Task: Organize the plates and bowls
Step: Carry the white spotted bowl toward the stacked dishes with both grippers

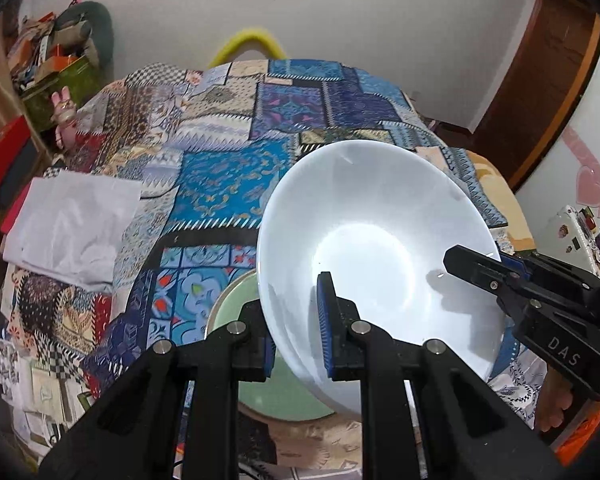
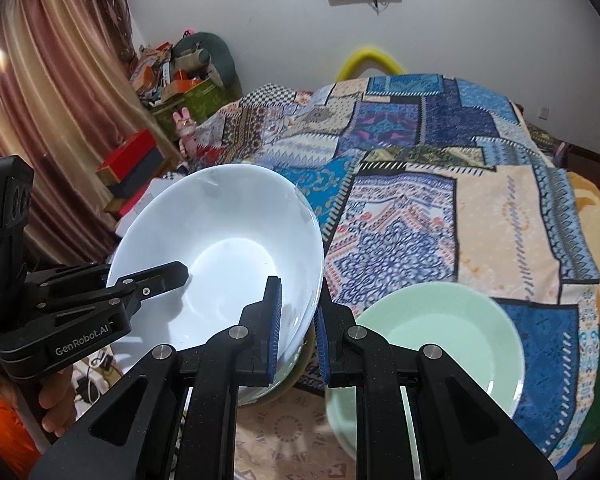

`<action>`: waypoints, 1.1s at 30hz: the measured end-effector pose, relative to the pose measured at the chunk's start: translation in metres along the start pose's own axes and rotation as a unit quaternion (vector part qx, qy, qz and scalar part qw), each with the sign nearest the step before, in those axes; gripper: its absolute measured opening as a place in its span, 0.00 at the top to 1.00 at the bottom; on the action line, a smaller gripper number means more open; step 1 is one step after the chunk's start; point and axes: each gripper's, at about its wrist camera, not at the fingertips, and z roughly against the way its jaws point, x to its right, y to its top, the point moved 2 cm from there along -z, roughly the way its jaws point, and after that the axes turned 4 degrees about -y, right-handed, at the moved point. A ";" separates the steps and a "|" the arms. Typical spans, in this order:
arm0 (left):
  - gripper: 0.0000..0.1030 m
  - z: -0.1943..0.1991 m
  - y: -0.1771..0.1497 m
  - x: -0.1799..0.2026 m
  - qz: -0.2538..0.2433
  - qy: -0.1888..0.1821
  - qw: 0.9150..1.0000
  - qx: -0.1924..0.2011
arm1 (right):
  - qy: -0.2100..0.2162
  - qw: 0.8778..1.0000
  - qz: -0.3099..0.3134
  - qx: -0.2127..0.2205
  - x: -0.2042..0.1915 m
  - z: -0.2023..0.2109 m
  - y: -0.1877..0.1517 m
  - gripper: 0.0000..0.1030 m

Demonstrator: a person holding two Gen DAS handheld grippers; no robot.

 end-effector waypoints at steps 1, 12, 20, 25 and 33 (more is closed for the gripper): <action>0.83 -0.002 -0.003 -0.003 0.002 0.001 1.000 -0.003 | 0.000 1.000 0.001 -0.003 -0.002 -0.002 -0.001 0.86; 0.83 -0.031 -0.027 -0.033 0.036 0.000 0.999 -0.040 | 0.010 0.999 -0.004 -0.046 -0.013 -0.033 -0.020 0.86; 0.83 -0.047 -0.043 -0.052 0.056 0.004 0.997 -0.062 | 0.020 0.997 -0.003 -0.075 -0.019 -0.052 -0.031 0.86; 0.83 -0.056 -0.050 -0.059 0.059 0.010 0.995 -0.077 | 0.021 0.996 -0.001 -0.092 -0.020 -0.061 -0.039 0.86; 0.83 -0.059 -0.056 -0.062 0.058 0.002 0.995 -0.082 | 0.023 0.995 0.001 -0.098 -0.019 -0.060 -0.041 0.86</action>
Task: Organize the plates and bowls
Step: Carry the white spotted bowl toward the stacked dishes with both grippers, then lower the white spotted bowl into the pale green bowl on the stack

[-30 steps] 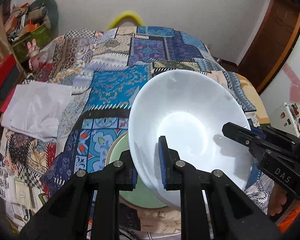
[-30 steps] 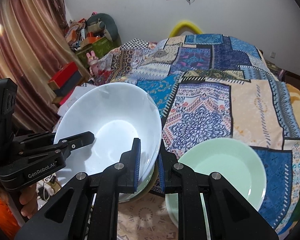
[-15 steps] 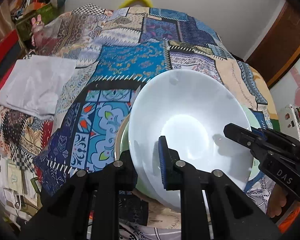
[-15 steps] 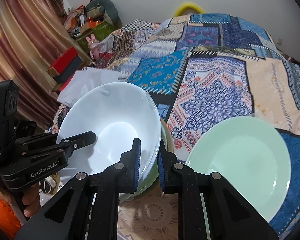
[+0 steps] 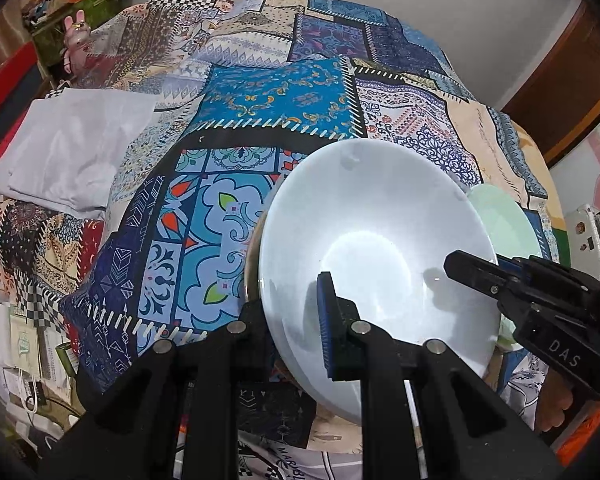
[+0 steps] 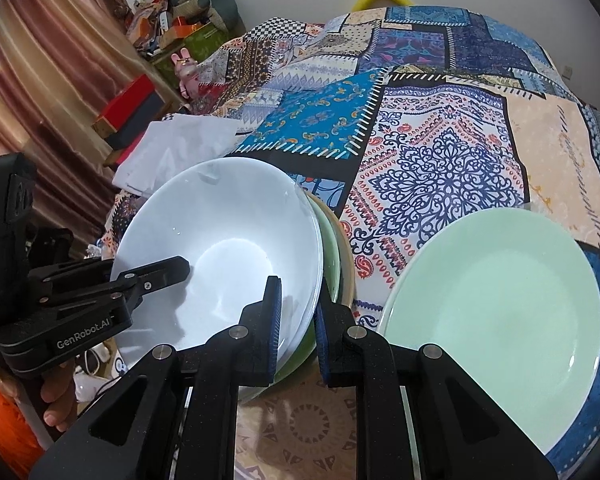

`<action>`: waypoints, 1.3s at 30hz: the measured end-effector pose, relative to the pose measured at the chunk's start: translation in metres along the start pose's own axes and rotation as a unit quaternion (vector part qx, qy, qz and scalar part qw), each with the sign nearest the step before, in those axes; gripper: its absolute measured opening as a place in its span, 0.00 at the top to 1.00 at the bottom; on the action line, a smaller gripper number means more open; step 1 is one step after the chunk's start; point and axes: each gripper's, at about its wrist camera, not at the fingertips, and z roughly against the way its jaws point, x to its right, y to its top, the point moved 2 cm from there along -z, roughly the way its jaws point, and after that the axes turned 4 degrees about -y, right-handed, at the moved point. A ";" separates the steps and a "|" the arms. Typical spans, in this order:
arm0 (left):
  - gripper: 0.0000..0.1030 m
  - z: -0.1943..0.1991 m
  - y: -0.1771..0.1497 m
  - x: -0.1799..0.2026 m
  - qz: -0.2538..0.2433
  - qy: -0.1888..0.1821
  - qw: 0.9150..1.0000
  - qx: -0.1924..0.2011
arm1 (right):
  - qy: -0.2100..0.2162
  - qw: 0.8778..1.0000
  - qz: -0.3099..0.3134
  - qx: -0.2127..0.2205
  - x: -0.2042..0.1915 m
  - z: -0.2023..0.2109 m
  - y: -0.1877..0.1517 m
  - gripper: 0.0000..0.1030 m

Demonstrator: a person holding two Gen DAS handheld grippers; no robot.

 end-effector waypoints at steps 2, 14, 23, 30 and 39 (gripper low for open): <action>0.83 0.000 0.000 0.000 -0.002 0.001 1.000 -0.002 | -0.006 1.000 0.006 0.002 -0.001 0.001 0.000 0.86; 0.83 0.024 0.005 0.005 -0.040 0.046 0.998 0.031 | -0.012 1.000 0.014 0.004 -0.004 0.004 0.002 0.86; 0.68 0.031 0.000 0.003 -0.028 0.028 0.998 0.041 | -0.041 0.998 0.029 0.043 0.000 0.027 0.008 0.71; 0.54 0.028 -0.004 -0.006 -0.009 0.013 0.999 0.039 | -0.047 0.998 0.020 0.033 0.009 0.015 0.009 0.69; 0.54 -0.004 -0.017 -0.013 0.004 -0.007 1.000 0.001 | -0.033 0.999 0.021 -0.002 0.009 -0.009 -0.002 0.68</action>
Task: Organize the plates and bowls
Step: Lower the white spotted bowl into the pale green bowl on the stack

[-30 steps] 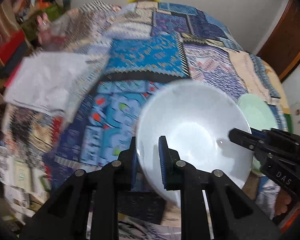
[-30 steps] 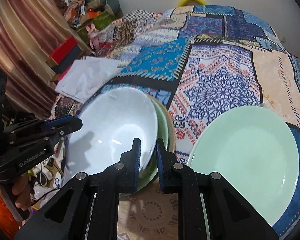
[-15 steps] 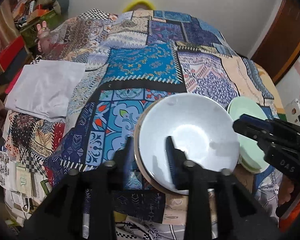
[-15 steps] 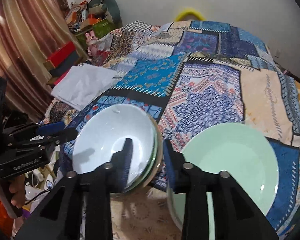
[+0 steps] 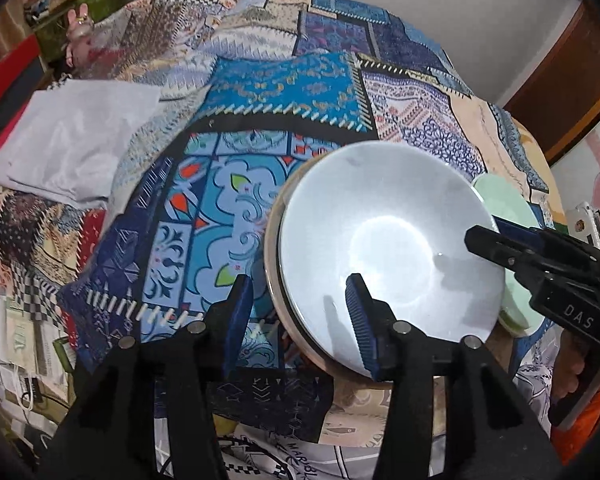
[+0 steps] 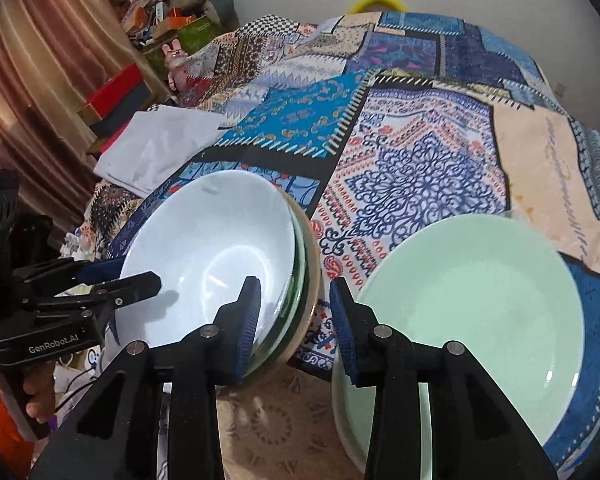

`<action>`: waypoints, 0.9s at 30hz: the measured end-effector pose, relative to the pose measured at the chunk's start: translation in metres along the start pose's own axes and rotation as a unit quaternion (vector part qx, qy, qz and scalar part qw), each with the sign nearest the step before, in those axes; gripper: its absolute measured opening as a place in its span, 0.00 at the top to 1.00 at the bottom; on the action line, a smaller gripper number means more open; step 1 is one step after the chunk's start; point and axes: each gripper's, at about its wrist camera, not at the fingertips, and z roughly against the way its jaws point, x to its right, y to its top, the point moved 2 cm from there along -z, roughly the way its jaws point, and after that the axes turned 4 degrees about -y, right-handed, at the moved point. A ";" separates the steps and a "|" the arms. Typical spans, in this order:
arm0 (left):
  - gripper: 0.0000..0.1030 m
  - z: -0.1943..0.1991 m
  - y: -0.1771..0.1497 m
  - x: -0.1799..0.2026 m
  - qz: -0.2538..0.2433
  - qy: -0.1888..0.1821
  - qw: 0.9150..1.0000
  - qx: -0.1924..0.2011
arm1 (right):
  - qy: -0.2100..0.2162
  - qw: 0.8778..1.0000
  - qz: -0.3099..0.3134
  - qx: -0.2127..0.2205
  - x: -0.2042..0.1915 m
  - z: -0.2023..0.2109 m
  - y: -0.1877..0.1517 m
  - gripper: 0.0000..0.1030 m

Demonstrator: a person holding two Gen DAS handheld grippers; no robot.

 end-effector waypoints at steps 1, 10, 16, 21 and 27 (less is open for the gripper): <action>0.54 -0.003 -0.001 -0.001 0.002 -0.003 1.000 -0.003 | 0.003 1.000 -0.001 -0.002 -0.001 -0.001 0.000 0.68; 0.60 -0.029 -0.004 -0.002 0.011 -0.027 0.999 -0.027 | 0.019 0.999 0.000 -0.031 -0.005 -0.022 -0.003 0.66; 0.65 -0.030 -0.002 -0.002 0.018 -0.047 0.999 -0.022 | 0.031 0.998 -0.015 -0.046 -0.003 -0.033 -0.005 0.67; 0.65 -0.029 -0.004 -0.001 0.014 -0.044 0.999 -0.011 | 0.029 0.998 -0.021 -0.042 -0.003 -0.031 -0.006 0.68; 0.65 -0.028 -0.005 0.002 0.017 -0.032 0.999 -0.001 | 0.025 0.998 -0.031 -0.043 -0.002 -0.029 -0.003 0.71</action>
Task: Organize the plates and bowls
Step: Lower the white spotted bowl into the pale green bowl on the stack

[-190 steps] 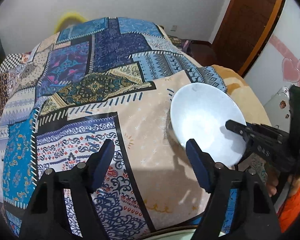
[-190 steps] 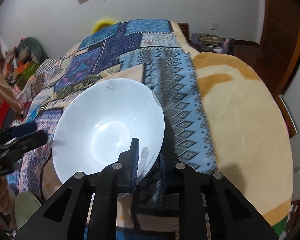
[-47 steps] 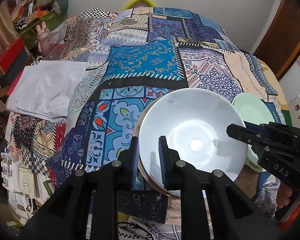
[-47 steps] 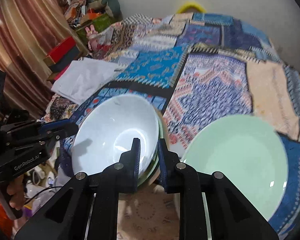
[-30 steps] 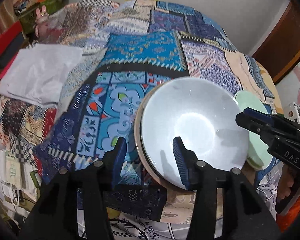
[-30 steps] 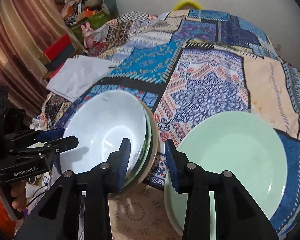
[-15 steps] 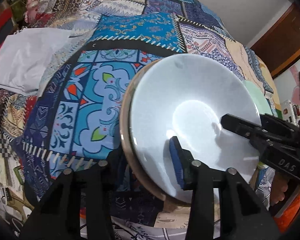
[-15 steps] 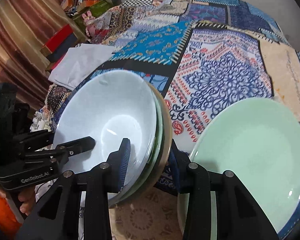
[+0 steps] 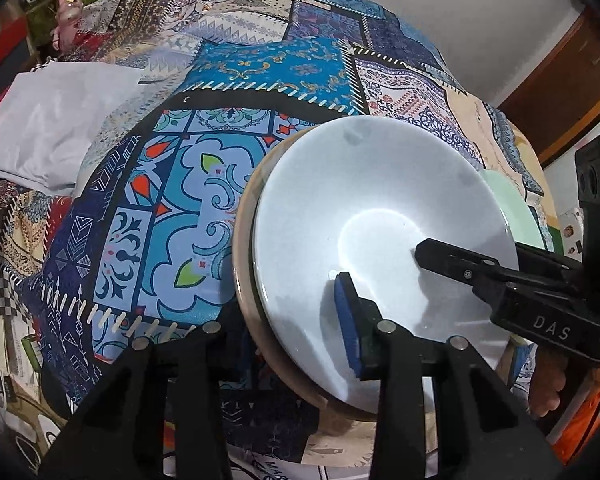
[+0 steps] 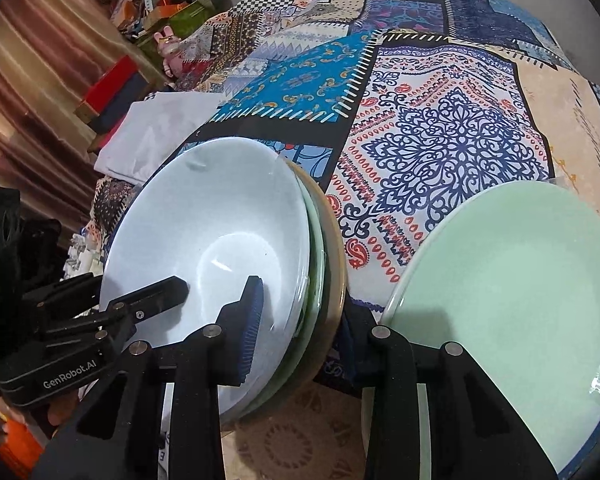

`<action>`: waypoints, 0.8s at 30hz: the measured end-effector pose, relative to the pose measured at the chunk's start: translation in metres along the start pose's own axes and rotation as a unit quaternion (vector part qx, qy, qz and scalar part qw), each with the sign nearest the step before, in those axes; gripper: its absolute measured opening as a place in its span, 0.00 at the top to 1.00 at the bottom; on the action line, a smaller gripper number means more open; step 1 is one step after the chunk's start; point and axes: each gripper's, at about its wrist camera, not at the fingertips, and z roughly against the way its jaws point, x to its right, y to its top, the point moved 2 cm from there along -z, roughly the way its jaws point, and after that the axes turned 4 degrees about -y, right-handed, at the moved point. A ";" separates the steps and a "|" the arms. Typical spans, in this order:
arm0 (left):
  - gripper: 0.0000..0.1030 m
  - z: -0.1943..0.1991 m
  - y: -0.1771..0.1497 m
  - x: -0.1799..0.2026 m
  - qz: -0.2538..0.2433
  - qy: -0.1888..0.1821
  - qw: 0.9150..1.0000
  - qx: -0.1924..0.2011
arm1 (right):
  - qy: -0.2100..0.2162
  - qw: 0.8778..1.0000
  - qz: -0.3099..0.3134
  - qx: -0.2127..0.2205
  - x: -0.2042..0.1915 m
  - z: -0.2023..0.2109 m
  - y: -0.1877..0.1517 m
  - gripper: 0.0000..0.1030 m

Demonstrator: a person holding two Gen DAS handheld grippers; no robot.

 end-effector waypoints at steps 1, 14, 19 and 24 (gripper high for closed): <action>0.65 0.000 0.000 0.001 0.002 0.003 1.000 0.001 | -0.002 1.000 -0.001 0.001 0.000 0.001 0.000 0.71; 0.65 0.008 0.003 0.014 -0.011 0.012 1.000 0.010 | -0.012 1.000 -0.011 0.018 0.005 0.017 0.006 0.73; 0.65 0.019 0.010 0.025 -0.017 0.011 1.000 0.024 | -0.009 0.999 -0.017 0.036 0.008 0.032 0.009 0.73; 0.65 0.030 0.018 0.036 -0.027 0.007 0.999 0.035 | -0.011 0.998 -0.022 0.053 0.013 0.047 0.012 0.73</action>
